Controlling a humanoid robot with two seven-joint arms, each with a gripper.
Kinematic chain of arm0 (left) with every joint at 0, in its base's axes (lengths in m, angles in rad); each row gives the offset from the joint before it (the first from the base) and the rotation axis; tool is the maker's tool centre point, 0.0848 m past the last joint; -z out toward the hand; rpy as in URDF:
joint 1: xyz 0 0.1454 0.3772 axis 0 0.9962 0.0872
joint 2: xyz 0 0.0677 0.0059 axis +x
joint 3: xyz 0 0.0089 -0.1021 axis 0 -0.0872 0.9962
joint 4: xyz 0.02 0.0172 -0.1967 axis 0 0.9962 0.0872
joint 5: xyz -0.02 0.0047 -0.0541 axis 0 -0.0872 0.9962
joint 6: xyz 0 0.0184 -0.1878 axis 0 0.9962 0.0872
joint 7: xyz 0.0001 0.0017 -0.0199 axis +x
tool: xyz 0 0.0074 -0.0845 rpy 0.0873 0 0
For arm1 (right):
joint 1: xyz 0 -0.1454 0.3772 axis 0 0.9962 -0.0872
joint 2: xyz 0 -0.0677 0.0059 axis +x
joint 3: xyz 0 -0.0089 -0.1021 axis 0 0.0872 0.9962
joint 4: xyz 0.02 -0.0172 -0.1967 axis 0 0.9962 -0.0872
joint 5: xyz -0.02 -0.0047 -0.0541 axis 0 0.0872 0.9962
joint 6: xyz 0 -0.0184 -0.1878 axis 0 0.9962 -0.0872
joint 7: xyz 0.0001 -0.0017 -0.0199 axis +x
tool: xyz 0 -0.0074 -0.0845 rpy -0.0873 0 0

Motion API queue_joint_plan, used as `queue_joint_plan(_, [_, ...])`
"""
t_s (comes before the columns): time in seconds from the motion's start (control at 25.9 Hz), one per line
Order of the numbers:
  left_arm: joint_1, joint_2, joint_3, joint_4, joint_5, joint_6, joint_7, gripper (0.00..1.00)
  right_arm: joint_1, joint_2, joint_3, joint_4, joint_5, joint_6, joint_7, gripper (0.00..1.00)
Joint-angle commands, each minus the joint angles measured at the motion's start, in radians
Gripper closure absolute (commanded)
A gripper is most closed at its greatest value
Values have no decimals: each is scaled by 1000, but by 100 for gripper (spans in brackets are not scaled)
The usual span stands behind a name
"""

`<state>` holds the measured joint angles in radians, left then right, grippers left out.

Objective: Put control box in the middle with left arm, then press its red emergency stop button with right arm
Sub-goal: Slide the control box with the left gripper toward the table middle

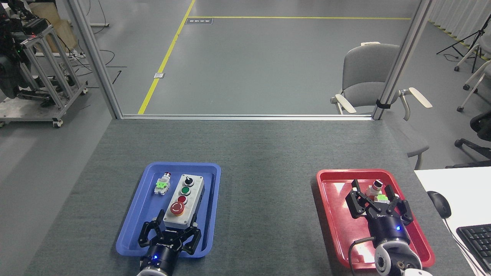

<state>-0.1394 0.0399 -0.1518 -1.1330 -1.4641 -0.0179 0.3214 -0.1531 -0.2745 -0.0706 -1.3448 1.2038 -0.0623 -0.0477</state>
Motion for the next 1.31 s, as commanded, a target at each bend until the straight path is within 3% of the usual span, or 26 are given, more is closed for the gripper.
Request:
queue_joint_plan(0.0, [-14, -2, 0, 48, 1, 0, 18, 4, 3, -3, 0, -1, 0, -4, 0, 0])
queue_joint_plan(0.42, [-98, -17, 2, 217, 42, 1, 51, 7, 4, -6, 0, -1, -18, -2, 0, 0])
queue_joint_plan(0.5, [-98, -14, 0, 223, 65, 0, 71, 24, 3, -6, 0, -1, -27, 1, 0, 0])
queue_joint_plan(0.62, [-88, -11, 0, 225, 71, -14, 110, 58, 4, -6, 0, -1, -32, -2, -1, 0])
queue_joint_plan(0.89, [-78, -8, 0, 171, 84, -94, 162, 98, 4, -3, 0, -1, -32, -5, -1, 0])
queue_joint_plan(1.08, [-57, -20, 0, 50, 87, -97, 154, 100, 7, 1, 0, -1, -35, -1, -4, 0])
queue_joint_plan(1.27, [-58, -100, 0, 41, 103, -68, 107, 100, 6, -3, -1, -1, -35, 1, -4, 0])
